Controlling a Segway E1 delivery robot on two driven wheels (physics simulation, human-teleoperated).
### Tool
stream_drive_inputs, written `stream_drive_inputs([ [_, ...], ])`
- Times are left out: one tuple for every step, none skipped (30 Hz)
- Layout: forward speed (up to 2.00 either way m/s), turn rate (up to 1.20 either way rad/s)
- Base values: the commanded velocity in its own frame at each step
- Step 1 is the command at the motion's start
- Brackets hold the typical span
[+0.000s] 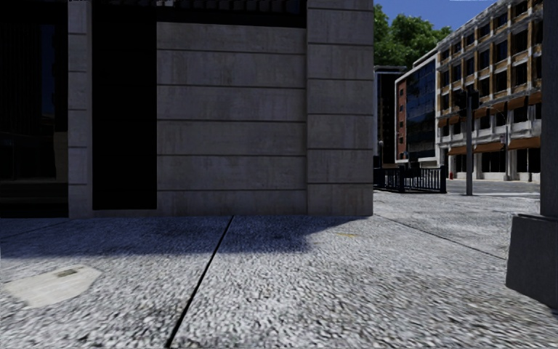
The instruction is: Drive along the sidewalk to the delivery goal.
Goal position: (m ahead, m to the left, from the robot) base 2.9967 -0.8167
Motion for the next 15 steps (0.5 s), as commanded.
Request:
stream_drive_inputs([
  [1.46, -0.35],
  [1.46, -0.41],
  [1.46, -0.41],
  [1.46, -0.43],
  [1.46, -0.43],
  [1.46, -0.43],
  [1.46, -0.43],
  [1.46, -0.43],
  [1.46, -0.43],
  [1.46, -0.43],
  [1.46, -0.43],
  [1.46, -0.43],
  [1.46, -0.43],
  [1.46, -0.43],
  [1.46, -0.43],
])
